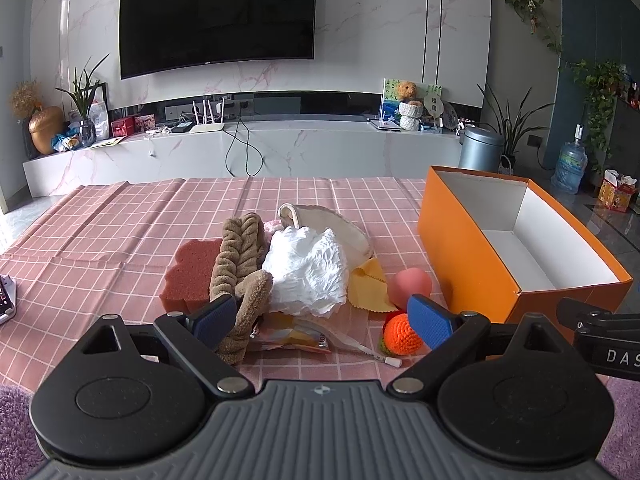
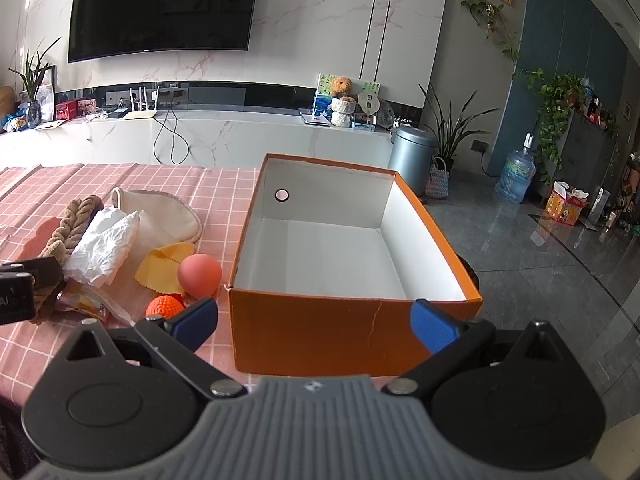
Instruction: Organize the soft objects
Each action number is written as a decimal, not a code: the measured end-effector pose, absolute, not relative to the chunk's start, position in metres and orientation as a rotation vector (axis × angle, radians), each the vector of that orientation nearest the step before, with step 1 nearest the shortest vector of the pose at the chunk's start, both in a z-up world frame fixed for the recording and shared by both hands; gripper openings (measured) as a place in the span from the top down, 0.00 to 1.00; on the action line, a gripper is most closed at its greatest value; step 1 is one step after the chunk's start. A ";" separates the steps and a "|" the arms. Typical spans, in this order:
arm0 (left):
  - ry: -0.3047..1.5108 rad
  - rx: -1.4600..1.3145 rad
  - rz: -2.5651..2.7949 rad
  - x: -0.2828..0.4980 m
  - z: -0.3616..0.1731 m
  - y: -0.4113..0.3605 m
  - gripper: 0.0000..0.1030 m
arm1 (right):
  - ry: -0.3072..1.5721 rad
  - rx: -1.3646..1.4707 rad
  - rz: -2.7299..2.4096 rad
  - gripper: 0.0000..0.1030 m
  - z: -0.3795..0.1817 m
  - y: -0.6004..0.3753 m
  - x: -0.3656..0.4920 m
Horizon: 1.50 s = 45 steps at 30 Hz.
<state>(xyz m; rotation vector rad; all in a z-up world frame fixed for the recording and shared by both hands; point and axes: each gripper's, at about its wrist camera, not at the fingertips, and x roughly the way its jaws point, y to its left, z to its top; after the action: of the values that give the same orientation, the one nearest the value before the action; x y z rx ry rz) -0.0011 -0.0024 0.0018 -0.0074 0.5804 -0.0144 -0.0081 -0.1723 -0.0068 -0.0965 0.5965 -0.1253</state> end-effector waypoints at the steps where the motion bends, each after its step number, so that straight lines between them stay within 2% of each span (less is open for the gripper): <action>1: 0.581 -0.008 -0.015 -0.001 0.001 -0.002 0.00 | 0.598 -0.096 -0.125 0.02 -0.007 -0.173 -0.008; 45: 0.590 -0.005 -0.021 0.000 -0.007 -0.006 0.00 | 0.630 -0.090 -0.135 0.02 -0.011 -0.174 -0.005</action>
<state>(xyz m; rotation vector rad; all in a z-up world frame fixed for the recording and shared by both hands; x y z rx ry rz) -0.0004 -0.0064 -0.0074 -0.0046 0.5897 -0.0207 -0.0049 -0.1744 -0.0114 -0.0902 0.6296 -0.1349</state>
